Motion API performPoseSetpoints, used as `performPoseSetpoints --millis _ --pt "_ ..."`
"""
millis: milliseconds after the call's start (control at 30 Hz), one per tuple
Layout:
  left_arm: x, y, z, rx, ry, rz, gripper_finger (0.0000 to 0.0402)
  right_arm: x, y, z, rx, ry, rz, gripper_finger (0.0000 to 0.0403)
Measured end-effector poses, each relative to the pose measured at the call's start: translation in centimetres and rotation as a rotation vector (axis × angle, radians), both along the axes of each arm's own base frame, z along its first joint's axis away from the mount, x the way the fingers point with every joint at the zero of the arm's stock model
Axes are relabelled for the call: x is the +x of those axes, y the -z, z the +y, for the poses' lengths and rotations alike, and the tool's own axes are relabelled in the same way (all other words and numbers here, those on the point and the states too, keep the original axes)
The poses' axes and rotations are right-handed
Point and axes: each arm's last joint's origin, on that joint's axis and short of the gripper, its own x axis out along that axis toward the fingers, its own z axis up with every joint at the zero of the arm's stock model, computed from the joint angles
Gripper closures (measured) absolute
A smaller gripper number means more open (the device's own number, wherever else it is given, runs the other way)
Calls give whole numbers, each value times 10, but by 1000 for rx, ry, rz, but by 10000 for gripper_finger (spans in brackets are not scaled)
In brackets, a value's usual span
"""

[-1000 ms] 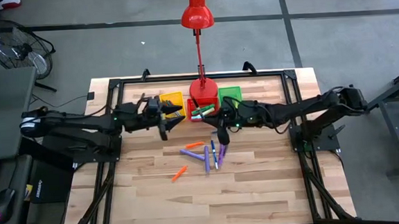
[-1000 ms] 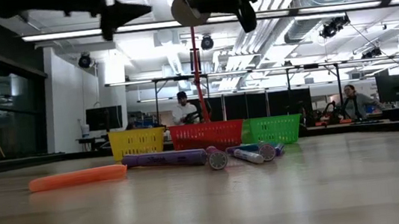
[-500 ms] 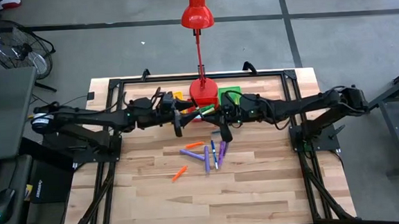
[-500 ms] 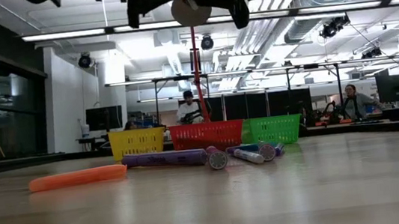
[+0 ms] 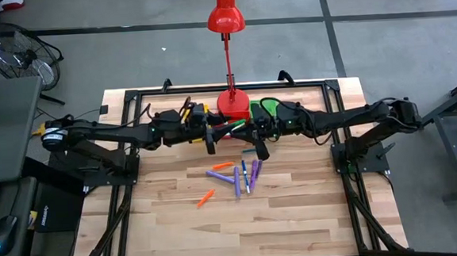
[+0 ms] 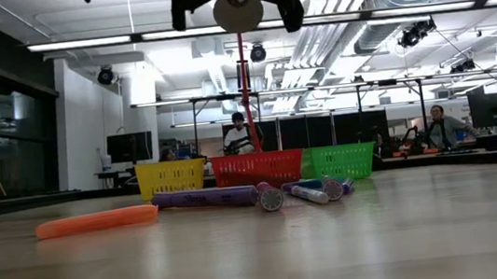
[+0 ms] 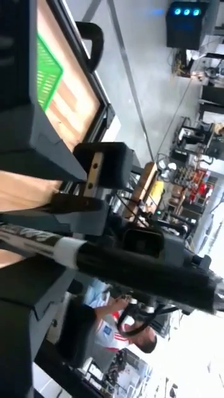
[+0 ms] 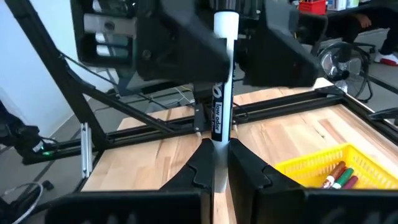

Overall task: Pick & Place Markers
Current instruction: Put the black marker pen into the yellow bin

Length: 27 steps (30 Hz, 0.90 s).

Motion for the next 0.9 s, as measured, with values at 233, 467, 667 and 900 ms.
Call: performPoseSetpoints --millis 233,467,667,900 --pt "0 0 0 -23 2 -8 304 -1 0 -7 -13 -29 -1 385" --pt "0 0 0 -26 -4 -9 370 -3 0 -17 -7 -63 -3 385" --pt "-1 -3 1 -50 -35 -48 370 -3 -1 -22 -23 -91 -15 387" --pt "-1 -3 2 -64 -63 -55 370 -5 -1 -27 -34 -112 -18 362"
